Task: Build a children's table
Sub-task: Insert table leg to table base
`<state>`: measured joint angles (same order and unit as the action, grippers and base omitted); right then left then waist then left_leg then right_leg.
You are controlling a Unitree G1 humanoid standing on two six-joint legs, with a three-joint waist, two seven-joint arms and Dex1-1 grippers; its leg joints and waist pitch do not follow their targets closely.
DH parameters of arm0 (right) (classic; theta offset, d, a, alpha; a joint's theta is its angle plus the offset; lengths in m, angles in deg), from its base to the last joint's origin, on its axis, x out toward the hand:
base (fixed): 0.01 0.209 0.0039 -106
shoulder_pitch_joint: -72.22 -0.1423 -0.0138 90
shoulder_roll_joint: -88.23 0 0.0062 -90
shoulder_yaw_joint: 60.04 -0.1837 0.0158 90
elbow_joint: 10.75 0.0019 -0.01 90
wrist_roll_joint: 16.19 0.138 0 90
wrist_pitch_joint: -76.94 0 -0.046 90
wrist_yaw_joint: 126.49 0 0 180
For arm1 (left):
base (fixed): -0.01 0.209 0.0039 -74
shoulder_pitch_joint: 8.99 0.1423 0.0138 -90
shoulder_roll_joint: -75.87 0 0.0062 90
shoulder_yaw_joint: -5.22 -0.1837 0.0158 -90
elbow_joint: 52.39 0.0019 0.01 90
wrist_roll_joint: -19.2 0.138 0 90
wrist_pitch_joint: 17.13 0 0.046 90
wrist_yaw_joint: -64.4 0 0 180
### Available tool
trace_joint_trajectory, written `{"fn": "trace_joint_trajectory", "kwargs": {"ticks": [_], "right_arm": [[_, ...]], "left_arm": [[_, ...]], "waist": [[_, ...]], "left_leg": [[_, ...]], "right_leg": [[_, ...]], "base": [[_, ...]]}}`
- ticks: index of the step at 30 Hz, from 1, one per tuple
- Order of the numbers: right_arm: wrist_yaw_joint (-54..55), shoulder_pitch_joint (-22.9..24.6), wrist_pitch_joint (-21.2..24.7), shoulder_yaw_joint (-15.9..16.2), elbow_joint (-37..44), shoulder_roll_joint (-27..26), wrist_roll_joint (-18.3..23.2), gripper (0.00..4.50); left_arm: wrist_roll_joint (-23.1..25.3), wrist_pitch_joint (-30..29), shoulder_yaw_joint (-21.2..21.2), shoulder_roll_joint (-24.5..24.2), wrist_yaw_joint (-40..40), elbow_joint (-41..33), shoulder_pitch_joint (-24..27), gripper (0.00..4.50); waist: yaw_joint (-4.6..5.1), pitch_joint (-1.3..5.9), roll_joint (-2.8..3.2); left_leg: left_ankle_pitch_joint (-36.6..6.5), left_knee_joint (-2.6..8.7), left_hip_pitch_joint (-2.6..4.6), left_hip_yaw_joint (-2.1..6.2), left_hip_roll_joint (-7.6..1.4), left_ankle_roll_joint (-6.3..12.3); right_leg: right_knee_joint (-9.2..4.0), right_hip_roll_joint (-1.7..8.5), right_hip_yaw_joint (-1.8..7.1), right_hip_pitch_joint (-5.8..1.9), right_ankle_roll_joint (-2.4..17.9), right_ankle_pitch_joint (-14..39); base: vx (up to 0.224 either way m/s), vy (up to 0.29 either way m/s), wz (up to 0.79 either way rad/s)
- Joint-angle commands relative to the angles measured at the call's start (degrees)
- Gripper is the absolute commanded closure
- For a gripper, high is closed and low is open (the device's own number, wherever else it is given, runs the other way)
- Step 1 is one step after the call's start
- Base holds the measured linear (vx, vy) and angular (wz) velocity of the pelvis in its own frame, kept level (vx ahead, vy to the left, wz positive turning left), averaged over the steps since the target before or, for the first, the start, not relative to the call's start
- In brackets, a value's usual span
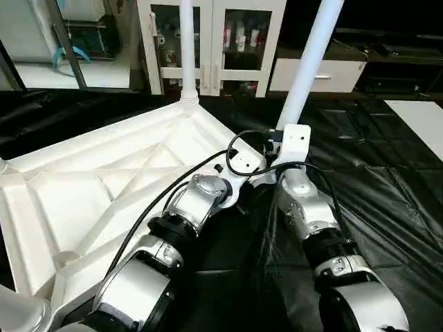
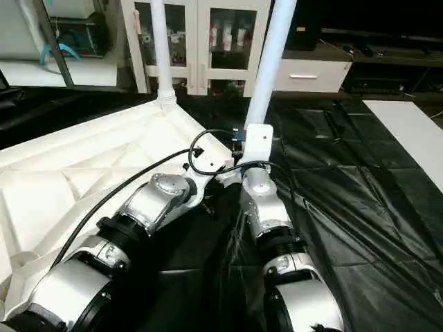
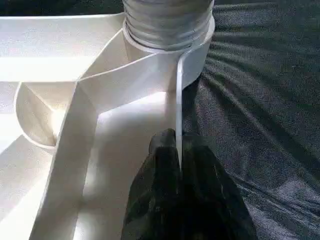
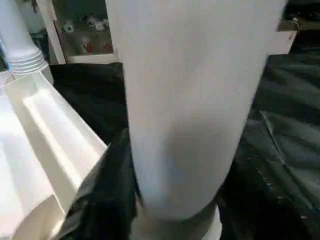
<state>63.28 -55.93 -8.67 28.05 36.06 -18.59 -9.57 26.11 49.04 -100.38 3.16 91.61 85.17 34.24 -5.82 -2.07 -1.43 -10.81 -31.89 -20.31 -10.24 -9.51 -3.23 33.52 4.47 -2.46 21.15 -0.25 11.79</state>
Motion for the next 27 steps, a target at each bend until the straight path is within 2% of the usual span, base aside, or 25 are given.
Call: {"fn": "trace_joint_trajectory", "kwargs": {"ticks": [1,2,3,4,5,6,7,8,9,10,11,14,17,18,19,21,22,23,25,26,27], "right_arm": [[0.08,2.89,2.78,-1.87,0.17,1.72,0.2,1.61],[-0.96,3.52,3.62,-1.75,2.83,2.01,0.53,1.61],[-0.96,3.52,3.62,-1.75,2.83,2.01,0.53,1.53],[-2.46,4.9,5.04,-1.64,6.98,2.5,1.15,1.51],[-2.46,4.9,5.04,-1.64,6.98,2.5,1.15,1.47],[-3.58,5.83,5.82,-1.84,9.1,2.6,2.1,1.21],[-3.92,6.1,5.96,-1.93,9.66,2.62,2.43,1.21],[-9.06,8.79,6.7,-1.14,15.22,3.67,4.76,1.05],[-9.06,8.79,6.7,-1.14,15.22,3.67,4.76,1.05],[-12.23,10.6,7.17,-0.34,18.65,4.81,5.63,1.01],[-13.55,11.31,7.48,0.01,19.92,5.35,6.01,0.83],[-21.55,16.19,10.49,1.43,28.39,9.9,8.15,0.6],[-26.42,18.57,12.37,2.21,32.52,13.39,9.15,0.39],[-28.41,19.56,13.43,2.22,33.89,15.34,9.66,0.26],[-28.41,19.56,13.43,2.22,33.89,15.34,9.66,0.1],[-40.07,22.8,12.49,2.34,36.06,23.22,11.87,0.04],[-40.07,22.8,12.49,2.34,36.06,23.22,11.87,0.04],[-45.88,24.48,12.1,2.38,36.74,26.99,12.81,0.04],[-51.47,26.17,12.9,2.18,37.96,30.2,14.45,0.04],[-56.08,27.1,14.46,1.87,39.32,31.82,17.19,0.04],[-56.08,27.1,14.46,1.87,39.32,31.82,17.19,0.04]], "left_arm": [[0.01,2.3,1.93,-1.55,-1.51,0.49,-1.12,4.5],[0.07,2.73,1.97,-1.7,-1.12,0.87,-1.32,4.5],[0.07,2.73,1.97,-1.7,-1.12,0.87,-1.32,4.5],[0.14,3.4,1.83,-2.0,-0.29,1.33,-1.43,4.5],[0.14,3.4,1.83,-2.0,-0.29,1.33,-1.43,4.5],[0.12,3.67,1.67,-2.2,0.37,1.38,-1.28,4.5],[0.08,3.74,1.64,-2.25,0.55,1.35,-1.22,4.5],[-0.12,4.73,1.15,-2.86,2.25,0.88,-0.49,4.5],[-0.12,4.73,1.15,-2.86,2.25,0.88,-0.49,4.5],[-0.33,5.09,0.91,-3.3,3.41,0.32,0.07,4.5],[-0.41,5.3,0.78,-3.49,3.92,0.05,0.32,4.5],[-1.27,6.22,-0.37,-5.16,8.81,-2.66,2.32,4.5],[-1.85,7.2,-1.77,-6.53,13.66,-4.94,3.79,4.5],[-2.31,5.96,-2.45,-7.32,16.09,-6.73,4.76,4.5],[-2.31,5.96,-2.45,-7.32,16.09,-6.73,4.76,4.5],[-4.07,2.53,-5.97,-11.44,25.53,-14.85,8.32,4.5],[-4.07,2.53,-5.97,-11.44,25.53,-14.85,8.32,4.5],[-4.5,2.72,-8.02,-14.05,30.07,-18.61,10.08,4.5],[-4.94,3.23,-9.8,-16.73,34.5,-22.2,11.84,4.5],[-5.9,2.31,-11.05,-19.19,37.98,-25.45,13.45,4.5],[-5.9,2.31,-11.05,-19.19,37.98,-25.45,13.45,4.5]], "waist": [[0.0,2.64,0.24],[-0.14,2.7,0.52],[-0.14,2.62,0.26],[-0.29,2.8,0.36],[-0.42,2.68,0.73],[-0.6,3.04,0.61],[-0.69,3.07,0.49],[-0.78,2.87,1.01],[-0.72,2.68,0.8],[-0.8,2.75,0.93],[-0.84,2.65,0.77],[-0.87,2.47,0.9],[-0.96,2.47,0.97],[-0.9,2.5,1.36],[-0.9,2.43,1.18],[-1.07,2.49,1.38],[-1.2,2.52,1.22],[-1.5,2.47,1.46],[-1.75,2.45,1.44],[-1.77,2.51,1.41],[-1.72,2.48,1.38]], "left_leg": [[-12.2,4.1,0.66,1.29,-3.56,-0.27],[-11.08,3.97,0.62,1.31,-3.54,0.08],[-10.5,3.92,0.5,1.23,-3.45,0.59],[-8.52,3.71,0.4,1.25,-3.48,1.26],[-7.87,3.66,0.36,1.23,-3.36,1.68],[-6.04,3.31,0.33,1.16,-3.4,2.48],[-5.24,3.18,0.2,1.13,-3.38,2.88],[-5.44,3.24,-0.03,1.19,-3.38,3.44],[-6.52,3.31,-0.12,1.12,-3.33,3.83],[-7.94,3.46,0.07,1.28,-3.61,3.47],[-9.1,3.51,0.04,1.27,-3.67,3.34],[-8.82,3.45,-0.21,1.31,-3.67,3.64],[-7.35,3.26,-0.24,1.24,-3.66,4.27],[-7.45,3.21,-0.2,1.22,-3.64,4.27],[-7.68,3.18,-0.18,1.15,-3.79,4.3],[-8.07,3.2,-0.16,1.24,-3.8,4.17],[-8.52,3.12,-0.1,1.22,-4.04,4.29],[-8.94,2.99,0.09,1.08,-4.2,4.75],[-7.81,2.94,-0.23,1.14,-4.17,5.2],[-7.23,2.83,-0.17,1.06,-4.09,5.58],[-7.26,2.8,-0.17,1.06,-4.14,6.05]], "right_leg": [[-3.41,4.41,2.39,-1.42,10.24,3.11],[-3.16,4.44,2.41,-1.51,10.64,1.85],[-3.27,4.3,2.39,-1.61,10.55,1.4],[-2.94,4.46,2.38,-1.69,10.92,-0.35],[-3.03,4.3,2.37,-1.69,10.72,-0.87],[-2.72,4.27,2.35,-1.8,10.98,-4.15],[-2.49,4.32,2.35,-1.78,11.26,-5.62],[-2.56,4.42,2.32,-1.67,11.68,-5.79],[-2.84,4.27,2.26,-1.76,11.53,-4.83],[-2.86,4.51,2.26,-1.72,11.58,-2.6],[-3.06,4.45,2.27,-1.75,11.43,-0.51],[-3.12,4.64,2.42,-1.82,11.44,1.36],[-3.04,4.5,2.36,-1.8,11.97,0.88],[-2.99,4.59,2.35,-1.69,12.56,1.29],[-3.07,4.56,2.38,-1.64,12.8,1.62],[-3.0,4.59,2.27,-1.78,13.13,2.1],[-2.89,4.74,2.33,-1.87,13.37,1.9],[-2.87,4.59,2.41,-1.53,13.86,1.42],[-2.64,4.57,2.39,-1.77,13.8,0.31],[-2.53,4.49,2.36,-1.71,13.97,-0.54],[-2.44,4.55,2.33,-1.75,14.52,-0.88]], "base": [[0.0,0.0,0.0],[0.0,0.0,0.0],[0.0,0.0,0.0],[0.0,0.0,0.0],[0.0,0.0,0.0],[0.0,0.0,0.0],[0.0,0.0,0.0],[0.0,0.0,0.0],[0.0,0.0,0.0],[0.0,0.0,0.0],[0.0,0.0,0.0],[0.0,0.0,0.0],[0.0,0.0,0.0],[0.0,0.0,0.0],[0.0,0.0,0.0],[0.0,0.0,0.0],[0.0,0.0,0.0],[0.0,0.0,0.0],[0.0,0.0,0.0],[0.0,0.0,0.0],[0.0,0.0,0.0]]}}
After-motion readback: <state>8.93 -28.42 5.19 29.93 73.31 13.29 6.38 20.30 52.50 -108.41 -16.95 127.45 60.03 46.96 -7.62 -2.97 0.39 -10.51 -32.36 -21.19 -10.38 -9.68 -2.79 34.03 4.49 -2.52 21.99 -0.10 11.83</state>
